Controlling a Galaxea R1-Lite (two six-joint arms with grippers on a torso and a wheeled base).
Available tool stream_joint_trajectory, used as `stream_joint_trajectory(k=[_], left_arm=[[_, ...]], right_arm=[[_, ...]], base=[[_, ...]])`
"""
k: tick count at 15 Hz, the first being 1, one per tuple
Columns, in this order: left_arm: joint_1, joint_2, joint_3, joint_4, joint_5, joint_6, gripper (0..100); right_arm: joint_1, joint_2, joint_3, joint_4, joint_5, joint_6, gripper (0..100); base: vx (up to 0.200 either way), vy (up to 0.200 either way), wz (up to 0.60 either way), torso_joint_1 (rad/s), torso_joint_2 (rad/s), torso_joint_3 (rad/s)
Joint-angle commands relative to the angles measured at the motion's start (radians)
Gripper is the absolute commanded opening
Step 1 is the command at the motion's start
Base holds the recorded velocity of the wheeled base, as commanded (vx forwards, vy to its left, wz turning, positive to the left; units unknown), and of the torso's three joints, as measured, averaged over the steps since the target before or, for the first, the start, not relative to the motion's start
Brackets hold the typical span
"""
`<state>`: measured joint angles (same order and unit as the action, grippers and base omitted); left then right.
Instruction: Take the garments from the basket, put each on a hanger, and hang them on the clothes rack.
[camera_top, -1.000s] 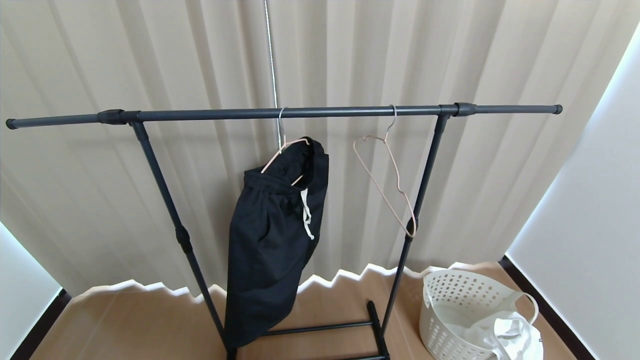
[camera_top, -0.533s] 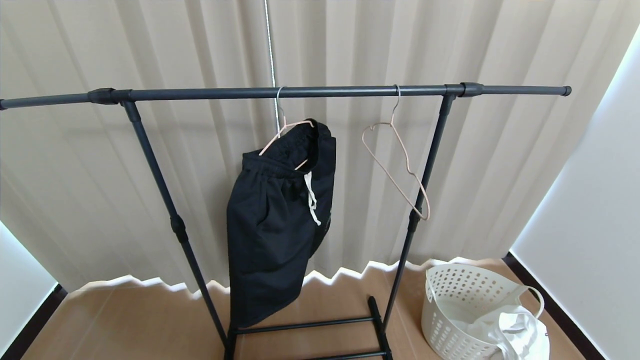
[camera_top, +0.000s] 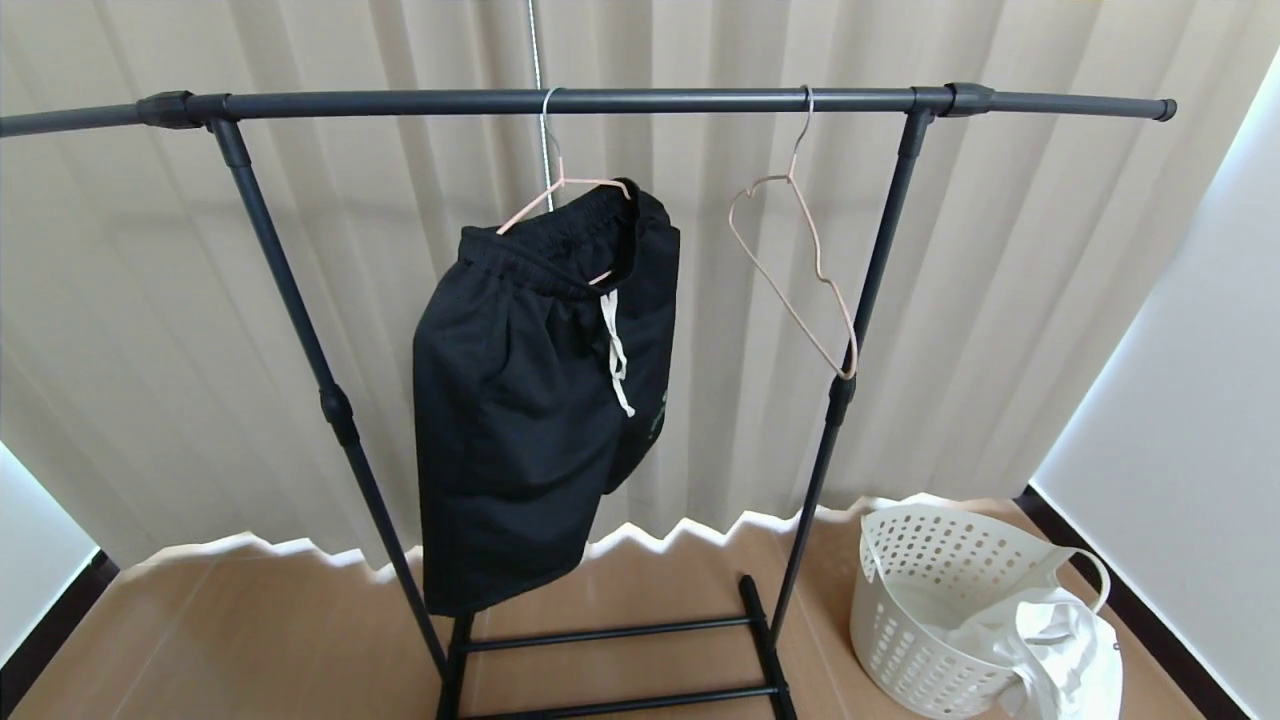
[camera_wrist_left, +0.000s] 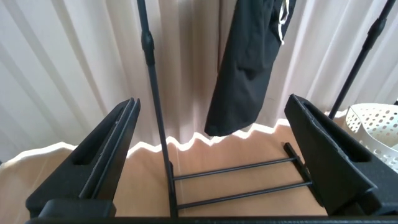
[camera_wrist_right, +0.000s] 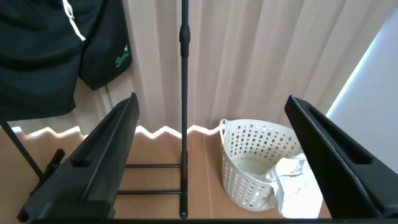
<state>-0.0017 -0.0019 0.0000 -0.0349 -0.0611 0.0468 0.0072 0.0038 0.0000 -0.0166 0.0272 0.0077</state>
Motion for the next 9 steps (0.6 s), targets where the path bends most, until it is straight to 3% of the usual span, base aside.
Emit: stream_joint_trajectory(k=[1,9], left_arm=[[0.000,0.002,0.000,0.000,0.000,0.001,100],[0.000,0.002,0.000,0.000,0.000,-0.002,100]], right_arm=[[0.000,0.002,0.000,0.000,0.000,0.000,100],[0.000,0.001,0.000,0.000,0.000,0.000,100]], base=[[0.000,0.000,0.00,-0.193,0.52,0.339],[0.000,0.000,0.00,-0.151,0.49,0.344]])
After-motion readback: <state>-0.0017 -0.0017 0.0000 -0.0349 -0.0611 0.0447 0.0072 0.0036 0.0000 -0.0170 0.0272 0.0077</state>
